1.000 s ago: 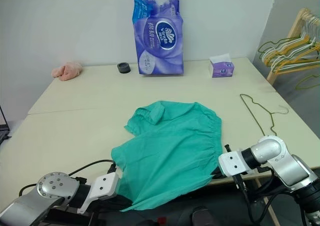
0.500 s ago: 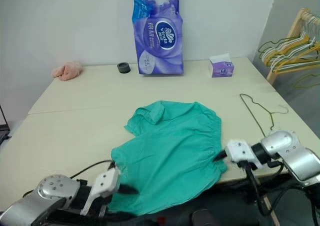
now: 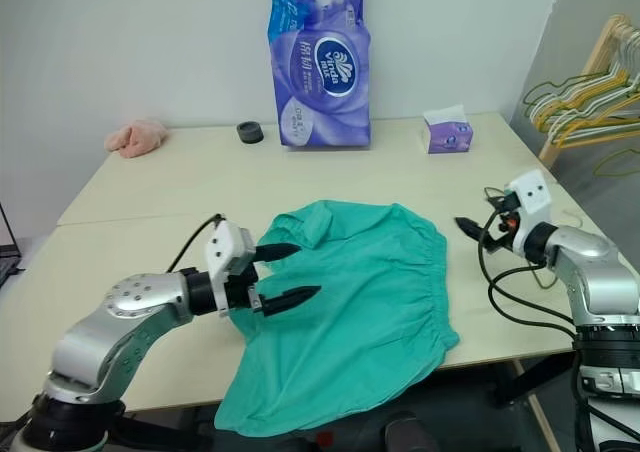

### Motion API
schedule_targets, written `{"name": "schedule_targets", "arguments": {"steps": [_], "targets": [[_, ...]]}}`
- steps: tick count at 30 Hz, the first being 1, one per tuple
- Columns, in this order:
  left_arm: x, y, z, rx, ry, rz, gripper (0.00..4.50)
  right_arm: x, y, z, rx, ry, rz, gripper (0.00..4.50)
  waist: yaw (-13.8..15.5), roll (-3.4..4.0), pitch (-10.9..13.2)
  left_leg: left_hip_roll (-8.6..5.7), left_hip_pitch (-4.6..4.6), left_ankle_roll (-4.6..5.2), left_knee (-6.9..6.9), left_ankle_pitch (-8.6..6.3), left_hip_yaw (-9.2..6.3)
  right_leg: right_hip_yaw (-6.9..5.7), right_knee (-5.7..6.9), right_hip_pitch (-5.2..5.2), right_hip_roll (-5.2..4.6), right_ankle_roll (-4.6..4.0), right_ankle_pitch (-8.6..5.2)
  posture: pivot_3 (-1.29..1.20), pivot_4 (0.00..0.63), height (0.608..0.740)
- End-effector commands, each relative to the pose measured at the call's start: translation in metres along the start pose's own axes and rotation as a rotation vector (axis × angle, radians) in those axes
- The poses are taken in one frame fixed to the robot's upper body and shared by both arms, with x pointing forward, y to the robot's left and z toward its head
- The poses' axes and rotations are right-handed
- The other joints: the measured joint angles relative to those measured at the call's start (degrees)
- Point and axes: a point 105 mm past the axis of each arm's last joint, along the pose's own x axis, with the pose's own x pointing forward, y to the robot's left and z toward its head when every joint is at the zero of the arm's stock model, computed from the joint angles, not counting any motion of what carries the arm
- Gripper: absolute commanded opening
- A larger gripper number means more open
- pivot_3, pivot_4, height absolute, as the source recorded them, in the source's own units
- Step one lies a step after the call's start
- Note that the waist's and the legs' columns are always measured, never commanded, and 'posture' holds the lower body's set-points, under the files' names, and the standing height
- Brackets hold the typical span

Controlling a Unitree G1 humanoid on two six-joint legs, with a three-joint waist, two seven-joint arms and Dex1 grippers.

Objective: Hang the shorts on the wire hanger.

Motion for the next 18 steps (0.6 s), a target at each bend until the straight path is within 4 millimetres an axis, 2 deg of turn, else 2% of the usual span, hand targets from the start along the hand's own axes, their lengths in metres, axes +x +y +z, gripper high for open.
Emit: {"name": "schedule_targets", "arguments": {"steps": [1,5,7,13,18], "targets": [[0.010,0.000,0.017,0.087,-0.036,-0.031,4.49,-0.006,-0.029,-0.007,0.009,0.010,-0.198,4.50,-0.1,0.00,0.0,0.00,0.01,0.00,0.00,0.00,0.01,0.01,0.02,0.00,0.04,0.00,0.00,-0.27,0.054,0.740],[0.014,-0.006,0.029,0.110,-0.036,-0.139,4.49,-0.010,-0.061,-0.037,0.166,0.083,-0.381,4.50,-0.8,0.02,0.0,0.03,0.10,0.01,0.00,0.01,0.10,0.10,0.03,0.05,0.30,0.00,0.00,-0.27,0.054,0.740],[0.015,-0.006,0.029,0.148,-0.006,-0.165,4.49,-0.011,-0.070,-0.049,0.168,0.125,-0.421,4.50,-1.4,0.05,0.0,0.01,0.13,0.01,0.00,0.01,0.20,0.14,0.03,0.06,0.31,0.01,0.00,-0.27,0.052,0.740],[0.022,-0.007,0.030,0.183,0.008,-0.185,4.49,-0.009,-0.080,-0.072,0.203,0.211,-0.452,4.50,-3.2,0.07,0.0,0.01,0.16,0.02,0.00,0.01,0.27,0.17,0.00,0.08,0.33,0.03,0.00,-0.26,0.051,0.740],[0.023,-0.009,0.031,0.182,-0.003,-0.183,4.49,-0.007,-0.076,-0.087,0.221,0.277,-0.419,4.50,-3.5,0.06,0.0,0.04,0.18,0.02,-0.01,0.01,0.26,0.19,0.01,0.09,0.36,0.04,0.00,-0.26,0.050,0.740]]}}
